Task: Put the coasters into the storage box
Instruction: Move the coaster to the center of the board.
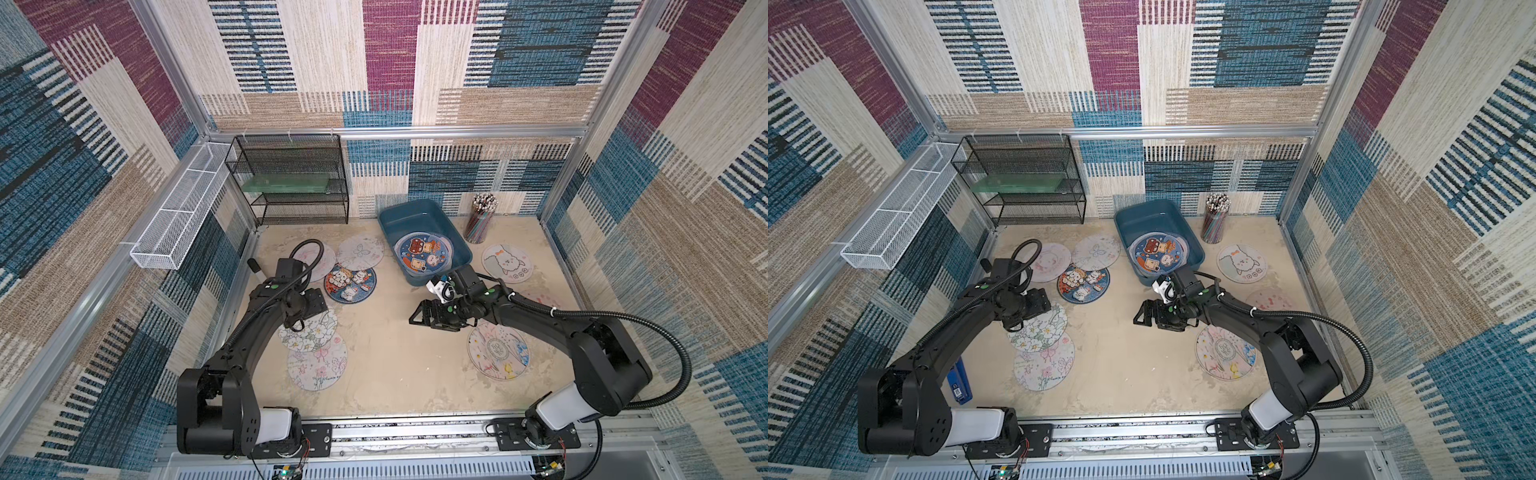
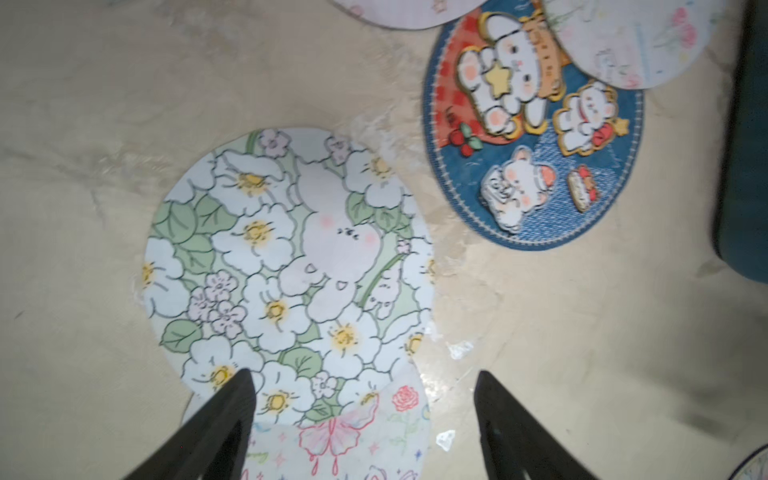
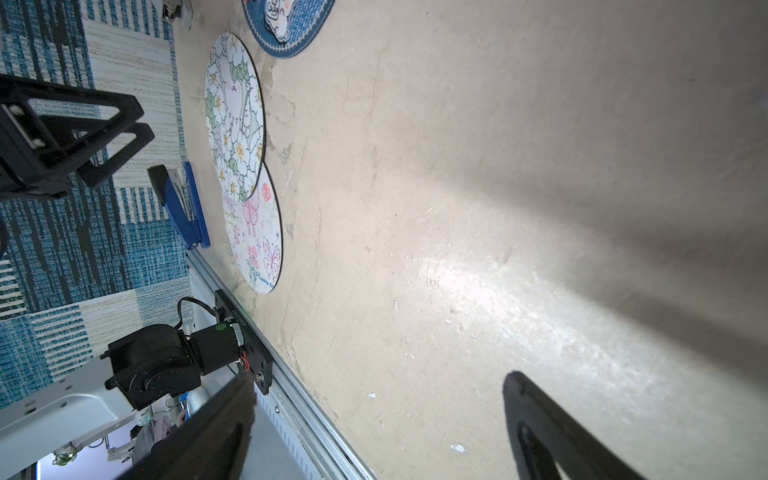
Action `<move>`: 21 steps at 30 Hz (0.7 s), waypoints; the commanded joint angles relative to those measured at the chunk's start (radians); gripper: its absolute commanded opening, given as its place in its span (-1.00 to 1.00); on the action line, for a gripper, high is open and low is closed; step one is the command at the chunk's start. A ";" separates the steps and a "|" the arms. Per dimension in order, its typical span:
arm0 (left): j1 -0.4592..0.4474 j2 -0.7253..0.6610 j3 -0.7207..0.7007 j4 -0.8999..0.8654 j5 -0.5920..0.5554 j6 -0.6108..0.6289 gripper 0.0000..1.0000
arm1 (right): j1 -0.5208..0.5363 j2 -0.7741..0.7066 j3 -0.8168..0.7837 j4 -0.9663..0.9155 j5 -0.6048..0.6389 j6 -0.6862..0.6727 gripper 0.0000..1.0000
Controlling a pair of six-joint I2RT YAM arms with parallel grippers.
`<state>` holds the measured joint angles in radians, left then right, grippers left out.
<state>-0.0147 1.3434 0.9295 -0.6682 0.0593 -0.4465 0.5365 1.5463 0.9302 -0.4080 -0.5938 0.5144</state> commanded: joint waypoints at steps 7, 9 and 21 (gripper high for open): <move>0.171 0.035 -0.070 0.102 0.061 0.025 0.72 | -0.003 -0.004 -0.001 0.016 -0.021 -0.024 0.90; 0.193 0.053 -0.073 0.117 0.050 0.045 0.72 | -0.006 -0.005 -0.001 0.018 -0.024 -0.026 0.90; 0.277 0.185 -0.057 0.158 0.007 0.123 0.73 | -0.035 -0.015 -0.003 0.030 -0.044 -0.035 0.90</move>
<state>0.2592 1.5055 0.8612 -0.5350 0.0811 -0.3702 0.5076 1.5402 0.9283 -0.4049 -0.6277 0.4923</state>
